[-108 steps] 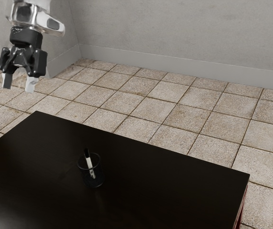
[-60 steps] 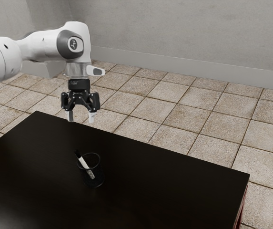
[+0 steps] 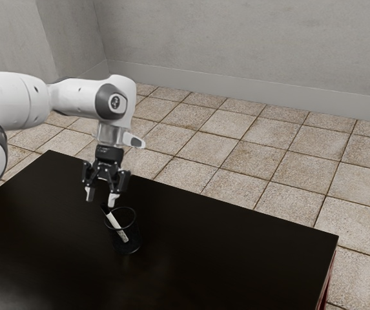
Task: Take the marker out of the pen holder and place it to the left of the pen holder.
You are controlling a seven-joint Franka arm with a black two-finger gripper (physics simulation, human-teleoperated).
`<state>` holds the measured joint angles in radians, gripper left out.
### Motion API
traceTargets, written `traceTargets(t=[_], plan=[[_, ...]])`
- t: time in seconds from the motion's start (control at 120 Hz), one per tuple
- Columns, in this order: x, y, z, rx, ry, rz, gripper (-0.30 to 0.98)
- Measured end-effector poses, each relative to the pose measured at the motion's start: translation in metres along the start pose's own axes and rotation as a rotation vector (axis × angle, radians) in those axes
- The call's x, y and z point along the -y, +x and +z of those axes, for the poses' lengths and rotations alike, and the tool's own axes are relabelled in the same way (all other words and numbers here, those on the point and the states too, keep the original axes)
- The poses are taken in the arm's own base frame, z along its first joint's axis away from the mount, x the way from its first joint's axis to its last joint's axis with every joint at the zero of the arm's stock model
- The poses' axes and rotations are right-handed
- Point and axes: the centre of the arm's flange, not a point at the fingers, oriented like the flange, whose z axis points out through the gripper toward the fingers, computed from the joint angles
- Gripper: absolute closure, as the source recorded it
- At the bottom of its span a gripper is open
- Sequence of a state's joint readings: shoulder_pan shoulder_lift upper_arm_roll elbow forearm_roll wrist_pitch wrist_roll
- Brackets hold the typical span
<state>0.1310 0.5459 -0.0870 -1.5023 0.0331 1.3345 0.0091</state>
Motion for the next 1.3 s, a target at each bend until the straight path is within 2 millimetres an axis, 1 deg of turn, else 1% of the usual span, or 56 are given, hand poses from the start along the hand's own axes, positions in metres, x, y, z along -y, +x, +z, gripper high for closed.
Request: traceTargets(t=[0.05,0.133,0.275,0.442,0.533,0.592,0.708,0.792,0.817,0.942,1.008,1.058,1.108,1.167,1.217,1.258,1.3], plan=[[-0.009,-0.002,0.000,0.015,0.019,0.017,0.23],[-0.016,-0.004,0.003,0.038,0.036,0.032,0.25],[-0.033,-0.005,0.013,0.082,0.052,0.063,0.28],[-0.048,-0.004,0.021,0.109,0.066,0.090,0.49],[-0.062,-0.005,0.022,0.116,0.072,0.116,0.56],[-0.066,-0.006,0.023,0.120,0.073,0.126,0.60],[-0.067,-0.004,0.027,0.132,0.065,0.131,0.68],[-0.059,0.003,0.034,0.148,0.042,0.125,0.72],[-0.058,0.004,0.034,0.150,0.038,0.124,0.71],[-0.051,0.005,0.032,0.148,0.021,0.117,0.70],[-0.051,0.003,0.028,0.139,0.020,0.117,0.74],[-0.051,-0.011,0.016,0.114,0.024,0.116,0.75],[-0.047,-0.037,0.000,0.078,0.027,0.108,0.76],[-0.034,-0.074,-0.025,0.014,0.010,0.089,0.77],[-0.020,-0.098,-0.046,-0.044,-0.025,0.070,0.77],[-0.008,-0.113,-0.060,-0.092,-0.059,0.056,0.78],[0.002,-0.120,-0.071,-0.137,-0.088,0.048,0.78]])
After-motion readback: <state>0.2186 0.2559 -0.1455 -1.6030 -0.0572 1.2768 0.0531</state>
